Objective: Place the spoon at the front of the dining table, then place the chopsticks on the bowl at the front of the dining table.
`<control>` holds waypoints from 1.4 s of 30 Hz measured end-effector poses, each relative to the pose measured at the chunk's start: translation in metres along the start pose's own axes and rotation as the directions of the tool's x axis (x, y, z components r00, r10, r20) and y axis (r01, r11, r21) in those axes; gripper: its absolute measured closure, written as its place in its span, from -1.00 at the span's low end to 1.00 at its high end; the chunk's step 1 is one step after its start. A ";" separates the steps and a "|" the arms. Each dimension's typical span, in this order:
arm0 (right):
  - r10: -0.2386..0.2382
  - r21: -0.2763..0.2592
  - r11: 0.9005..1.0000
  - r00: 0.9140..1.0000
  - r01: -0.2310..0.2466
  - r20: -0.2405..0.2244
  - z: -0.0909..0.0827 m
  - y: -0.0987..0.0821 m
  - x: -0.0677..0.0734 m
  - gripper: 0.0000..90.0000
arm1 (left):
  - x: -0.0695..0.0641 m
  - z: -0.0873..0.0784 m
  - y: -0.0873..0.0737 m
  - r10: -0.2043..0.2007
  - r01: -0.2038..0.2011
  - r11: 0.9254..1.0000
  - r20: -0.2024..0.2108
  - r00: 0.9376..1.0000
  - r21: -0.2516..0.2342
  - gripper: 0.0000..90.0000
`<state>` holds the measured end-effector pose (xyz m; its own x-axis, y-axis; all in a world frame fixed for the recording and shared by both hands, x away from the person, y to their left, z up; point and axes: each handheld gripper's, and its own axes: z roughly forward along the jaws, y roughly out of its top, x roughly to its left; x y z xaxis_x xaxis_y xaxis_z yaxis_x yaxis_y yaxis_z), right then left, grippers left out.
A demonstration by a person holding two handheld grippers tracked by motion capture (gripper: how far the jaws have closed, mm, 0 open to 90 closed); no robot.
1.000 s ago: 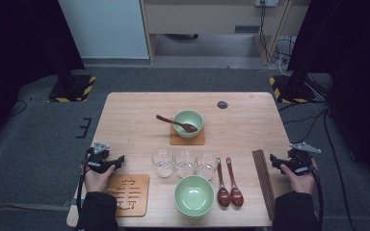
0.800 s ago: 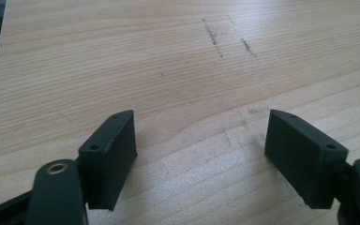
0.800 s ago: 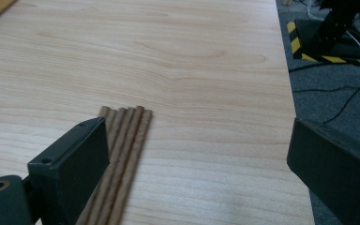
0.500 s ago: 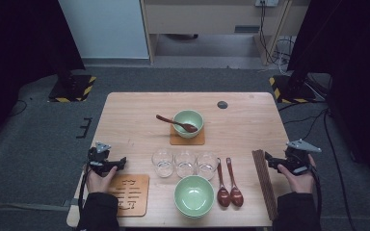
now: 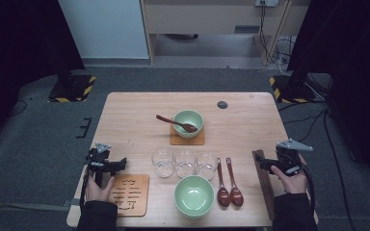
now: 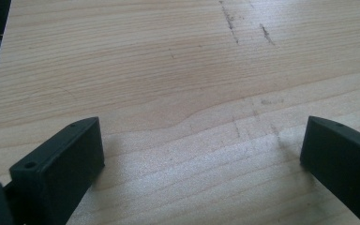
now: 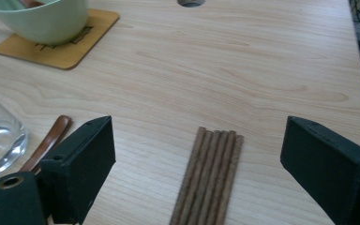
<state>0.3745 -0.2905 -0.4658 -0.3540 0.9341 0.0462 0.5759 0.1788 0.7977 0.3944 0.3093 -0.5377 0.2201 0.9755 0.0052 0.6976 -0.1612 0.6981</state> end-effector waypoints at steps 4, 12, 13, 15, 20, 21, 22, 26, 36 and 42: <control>-0.007 0.016 1.000 1.000 0.008 -0.028 0.005 -0.001 0.006 -0.70 | 0.000 0.000 0.000 0.000 0.000 1.000 0.000 1.000 0.000 -1.00; -0.020 0.074 0.997 0.998 0.025 -0.061 0.014 -0.005 0.015 -0.53 | 0.000 0.000 0.000 0.000 0.000 1.000 0.000 1.000 0.000 -1.00; -0.021 0.081 0.996 0.998 0.026 -0.059 0.016 -0.005 0.015 -0.53 | 0.000 0.000 0.000 0.000 0.000 1.000 0.000 1.000 0.000 -1.00; -0.023 0.090 0.996 0.998 0.028 -0.057 0.018 -0.007 0.016 -0.53 | 0.000 0.000 0.000 0.000 0.000 1.000 0.000 1.000 0.000 -1.00; -0.024 0.105 0.994 0.998 0.030 -0.052 0.021 -0.009 0.018 -0.47 | 0.000 0.000 0.000 0.000 0.000 1.000 0.000 1.000 0.000 -1.00; -0.025 0.106 0.994 0.998 0.031 -0.057 0.021 -0.009 0.018 -0.44 | 0.000 0.000 0.000 0.000 0.000 1.000 0.000 1.000 0.000 -1.00; -0.026 0.111 0.993 0.998 0.032 -0.060 0.021 -0.010 0.018 -0.43 | 0.000 0.000 0.000 0.000 0.000 1.000 0.000 1.000 0.000 -1.00; -0.019 0.127 0.992 0.997 0.028 -0.074 0.024 -0.012 0.018 -0.40 | 0.000 0.000 0.000 0.000 0.000 1.000 0.000 1.000 0.000 -1.00; -0.006 0.160 0.987 0.996 0.020 -0.088 0.031 -0.016 0.020 -0.38 | 0.000 0.000 0.000 0.000 0.000 1.000 0.000 1.000 0.000 -1.00; 0.004 0.192 0.981 0.994 0.017 -0.108 0.036 -0.018 0.021 -0.32 | 0.000 0.000 0.000 0.000 0.000 1.000 0.000 1.000 0.000 -1.00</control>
<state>0.3833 -0.2626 -0.5012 -0.4294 0.8959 0.1144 0.7009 0.2506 0.6678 0.3945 0.3092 -0.5377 0.2204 0.9754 0.0054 0.6975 -0.1615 0.6981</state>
